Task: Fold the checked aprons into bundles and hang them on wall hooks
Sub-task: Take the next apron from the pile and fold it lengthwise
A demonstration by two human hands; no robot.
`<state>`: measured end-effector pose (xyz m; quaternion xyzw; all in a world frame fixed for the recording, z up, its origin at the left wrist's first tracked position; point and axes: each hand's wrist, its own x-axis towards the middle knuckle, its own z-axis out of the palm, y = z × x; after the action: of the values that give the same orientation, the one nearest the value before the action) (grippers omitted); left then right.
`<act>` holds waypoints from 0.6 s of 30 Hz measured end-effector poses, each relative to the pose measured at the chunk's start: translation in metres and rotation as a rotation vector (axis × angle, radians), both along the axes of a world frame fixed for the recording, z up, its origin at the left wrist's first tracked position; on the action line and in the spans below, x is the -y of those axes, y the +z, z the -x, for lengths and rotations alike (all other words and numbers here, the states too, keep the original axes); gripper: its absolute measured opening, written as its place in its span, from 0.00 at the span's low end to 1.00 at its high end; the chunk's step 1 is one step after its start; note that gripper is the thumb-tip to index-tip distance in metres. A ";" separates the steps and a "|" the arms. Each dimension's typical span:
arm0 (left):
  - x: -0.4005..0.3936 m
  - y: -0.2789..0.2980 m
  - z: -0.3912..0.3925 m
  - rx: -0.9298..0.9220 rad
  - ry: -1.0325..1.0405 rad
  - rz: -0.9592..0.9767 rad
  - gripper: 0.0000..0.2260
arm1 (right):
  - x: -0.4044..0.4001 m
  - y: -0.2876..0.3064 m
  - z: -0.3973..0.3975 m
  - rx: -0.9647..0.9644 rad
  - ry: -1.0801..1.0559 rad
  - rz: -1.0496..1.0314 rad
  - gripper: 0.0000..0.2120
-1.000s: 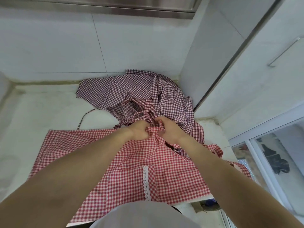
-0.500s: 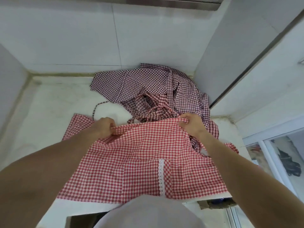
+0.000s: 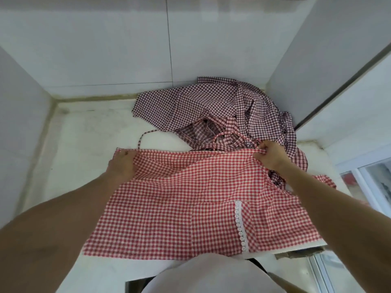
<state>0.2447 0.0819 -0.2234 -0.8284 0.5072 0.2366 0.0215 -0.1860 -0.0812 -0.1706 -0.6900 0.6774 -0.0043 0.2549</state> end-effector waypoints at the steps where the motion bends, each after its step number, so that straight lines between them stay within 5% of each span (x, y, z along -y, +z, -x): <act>1: 0.002 0.002 -0.002 -0.030 0.038 0.007 0.26 | 0.000 0.001 0.000 -0.016 0.006 -0.008 0.16; 5: 0.012 -0.002 -0.023 -0.172 0.242 -0.007 0.27 | -0.001 0.005 -0.003 -0.030 0.021 -0.006 0.12; 10: 0.028 -0.004 -0.033 -0.239 0.379 -0.053 0.13 | -0.002 0.003 -0.005 -0.036 0.027 0.023 0.12; 16: 0.031 -0.004 -0.043 -0.253 0.298 -0.147 0.26 | 0.001 0.002 -0.005 -0.034 0.020 0.005 0.15; 18: 0.031 -0.003 -0.039 -0.226 0.271 -0.169 0.23 | 0.004 0.000 -0.004 -0.035 0.026 0.001 0.14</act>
<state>0.2841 0.0512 -0.2262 -0.8525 0.3687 0.3705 0.0020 -0.1815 -0.0848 -0.1702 -0.6990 0.6726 0.0109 0.2428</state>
